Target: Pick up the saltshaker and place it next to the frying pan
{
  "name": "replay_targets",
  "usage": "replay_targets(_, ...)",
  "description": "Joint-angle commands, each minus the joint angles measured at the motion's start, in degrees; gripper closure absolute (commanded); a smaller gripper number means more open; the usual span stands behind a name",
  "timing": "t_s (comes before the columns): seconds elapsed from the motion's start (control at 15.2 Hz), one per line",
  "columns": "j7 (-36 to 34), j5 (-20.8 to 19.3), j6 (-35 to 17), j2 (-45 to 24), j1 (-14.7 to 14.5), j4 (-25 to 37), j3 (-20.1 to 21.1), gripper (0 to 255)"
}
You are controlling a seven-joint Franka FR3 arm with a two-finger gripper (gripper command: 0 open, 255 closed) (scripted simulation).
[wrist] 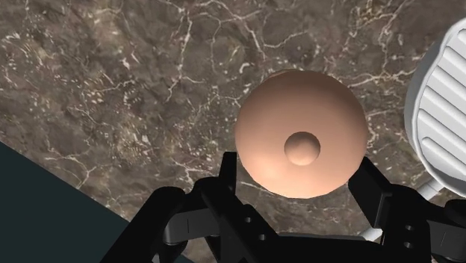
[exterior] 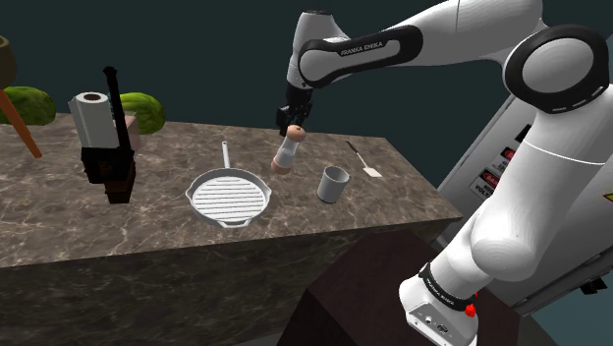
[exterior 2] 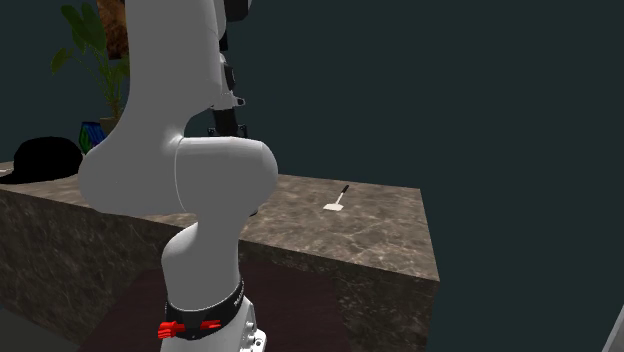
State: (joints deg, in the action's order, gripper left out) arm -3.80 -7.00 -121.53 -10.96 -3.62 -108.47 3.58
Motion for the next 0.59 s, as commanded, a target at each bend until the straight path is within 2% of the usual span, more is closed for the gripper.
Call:
replay_targets(0.0,0.0,0.0,0.0,0.0,0.0,0.0,0.0,255)
replay_targets(0.07,0.0,0.0,0.0,0.0,0.0,0.0,0.0,0)
replay_targets(0.4,0.0,0.0,0.0,0.0,0.0,0.0,0.0,0)
replay_targets(0.53,0.2,0.3,3.4,1.4,-0.1,2.0,0.2,0)
